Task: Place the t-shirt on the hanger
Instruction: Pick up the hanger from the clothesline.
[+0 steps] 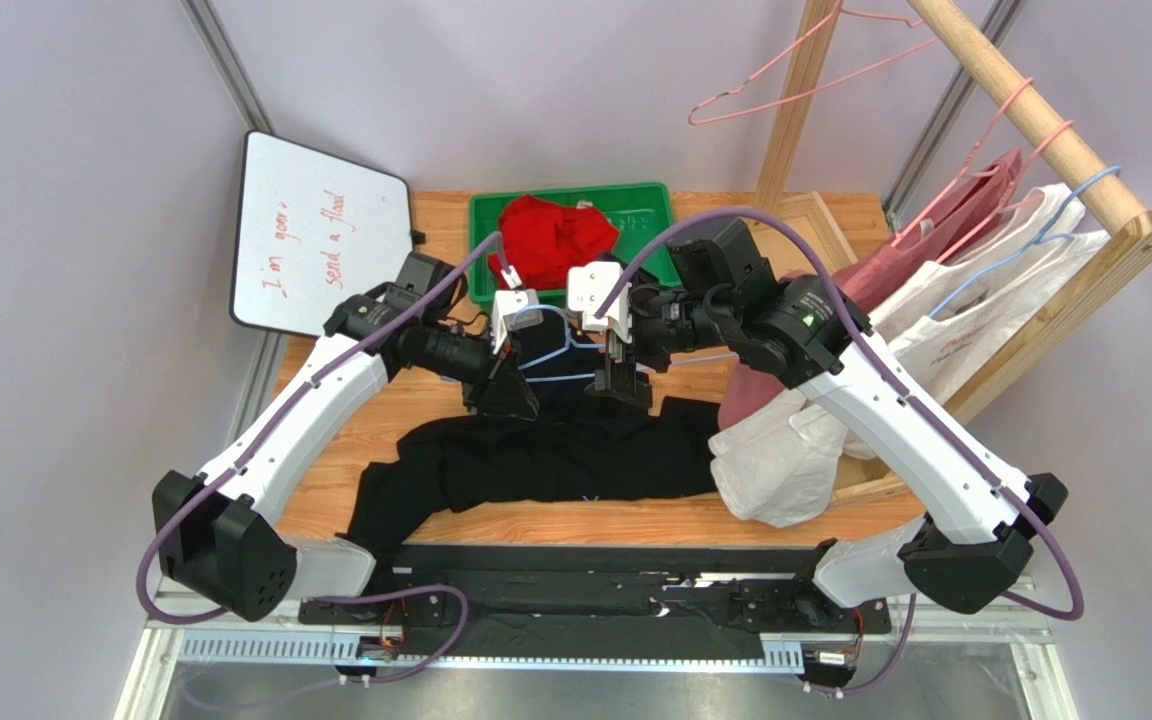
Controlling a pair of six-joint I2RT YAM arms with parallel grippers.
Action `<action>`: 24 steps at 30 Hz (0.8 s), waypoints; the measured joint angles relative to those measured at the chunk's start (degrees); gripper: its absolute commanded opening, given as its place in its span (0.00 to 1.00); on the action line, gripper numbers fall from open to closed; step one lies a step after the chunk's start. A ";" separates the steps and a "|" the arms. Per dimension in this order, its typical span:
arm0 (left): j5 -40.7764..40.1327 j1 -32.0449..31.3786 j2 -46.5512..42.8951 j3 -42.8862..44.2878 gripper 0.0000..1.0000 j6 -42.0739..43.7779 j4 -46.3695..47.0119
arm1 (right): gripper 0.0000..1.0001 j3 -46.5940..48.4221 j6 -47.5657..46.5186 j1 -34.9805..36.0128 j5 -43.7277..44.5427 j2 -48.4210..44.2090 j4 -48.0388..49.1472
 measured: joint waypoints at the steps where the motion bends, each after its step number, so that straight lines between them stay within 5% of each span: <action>1: 0.22 0.00 0.04 0.42 0.00 0.09 -0.35 | 1.00 -0.11 0.04 0.02 0.04 0.02 0.46; 8: 0.87 0.00 0.59 2.25 0.00 0.55 -2.10 | 0.95 -0.07 -1.81 1.20 0.26 0.57 1.84; 13: 0.90 0.00 0.90 2.27 0.00 0.63 -2.47 | 0.70 2.32 -3.54 1.42 -1.20 4.09 -0.50; 17: 0.79 0.00 0.87 2.27 0.01 0.57 -2.34 | 0.36 2.45 -3.74 1.40 -1.62 5.66 -0.72; 18: 0.74 0.00 0.87 2.27 0.05 0.52 -2.14 | 0.04 2.45 -3.87 1.40 -1.62 5.75 -0.72; 20: 0.52 0.00 0.57 2.08 0.10 0.68 -1.70 | 0.00 2.43 -3.85 1.27 -1.36 5.77 -0.33; 21: 0.46 -0.04 0.02 1.60 0.24 0.76 -1.51 | 0.00 2.45 -3.58 0.85 -1.42 5.79 0.26; 23: -0.35 -0.15 -1.29 0.81 0.36 0.35 -0.17 | 0.00 2.47 -2.78 -0.04 -2.71 5.84 0.15; 24: -1.09 -0.07 -1.99 0.26 0.57 0.02 0.87 | 0.00 2.54 -2.25 -0.48 -3.54 5.97 0.24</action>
